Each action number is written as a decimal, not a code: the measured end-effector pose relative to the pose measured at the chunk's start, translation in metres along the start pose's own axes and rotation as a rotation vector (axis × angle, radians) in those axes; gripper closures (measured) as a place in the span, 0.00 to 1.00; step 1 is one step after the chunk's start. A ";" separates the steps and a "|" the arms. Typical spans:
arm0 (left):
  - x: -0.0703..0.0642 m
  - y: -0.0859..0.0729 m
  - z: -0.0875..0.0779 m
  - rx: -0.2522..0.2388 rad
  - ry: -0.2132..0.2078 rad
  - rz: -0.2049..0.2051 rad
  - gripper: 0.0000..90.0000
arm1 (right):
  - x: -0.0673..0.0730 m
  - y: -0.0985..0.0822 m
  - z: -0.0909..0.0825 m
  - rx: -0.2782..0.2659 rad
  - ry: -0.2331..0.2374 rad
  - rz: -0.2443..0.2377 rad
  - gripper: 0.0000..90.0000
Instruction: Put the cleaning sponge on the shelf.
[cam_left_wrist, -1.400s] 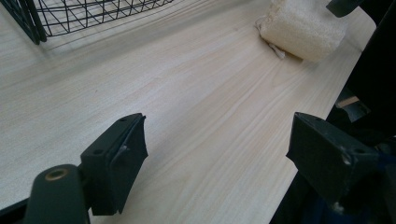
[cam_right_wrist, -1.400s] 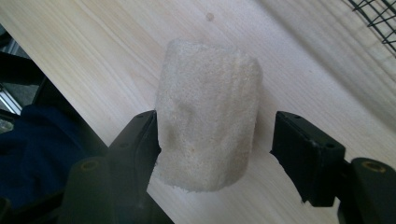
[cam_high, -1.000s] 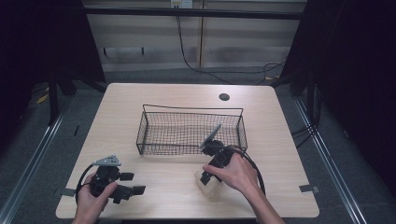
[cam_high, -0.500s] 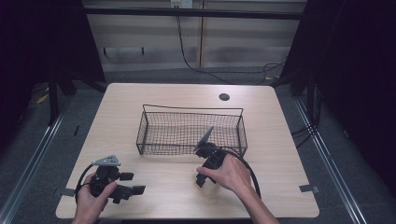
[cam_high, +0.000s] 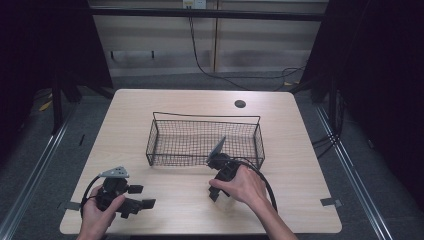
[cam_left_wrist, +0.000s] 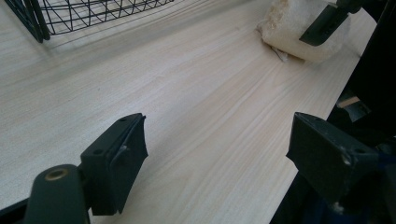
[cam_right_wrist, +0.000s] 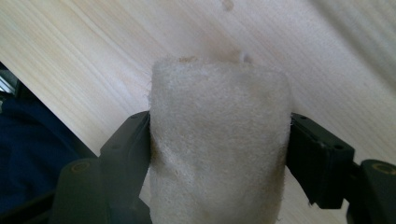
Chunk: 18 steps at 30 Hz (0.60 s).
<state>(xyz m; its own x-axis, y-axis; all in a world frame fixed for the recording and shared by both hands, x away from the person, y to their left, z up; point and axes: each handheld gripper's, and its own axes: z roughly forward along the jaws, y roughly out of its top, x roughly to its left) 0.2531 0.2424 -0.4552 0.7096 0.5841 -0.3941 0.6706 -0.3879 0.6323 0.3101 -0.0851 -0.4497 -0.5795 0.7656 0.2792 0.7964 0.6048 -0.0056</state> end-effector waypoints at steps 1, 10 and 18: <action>0.000 0.000 0.000 0.000 0.000 0.000 0.21 | 0.000 0.000 0.000 0.002 -0.003 0.000 0.31; 0.000 0.000 0.000 0.001 0.000 0.001 0.21 | 0.002 -0.003 -0.002 0.001 -0.008 0.000 0.32; 0.000 0.000 0.000 0.005 0.000 0.004 0.21 | 0.000 -0.008 -0.009 -0.040 -0.005 -0.002 0.32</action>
<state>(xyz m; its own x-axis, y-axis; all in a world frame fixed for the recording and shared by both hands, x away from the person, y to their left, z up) 0.2530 0.2423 -0.4554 0.7124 0.5823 -0.3916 0.6686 -0.3937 0.6309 0.3051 -0.0921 -0.4409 -0.5815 0.7658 0.2747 0.8016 0.5969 0.0330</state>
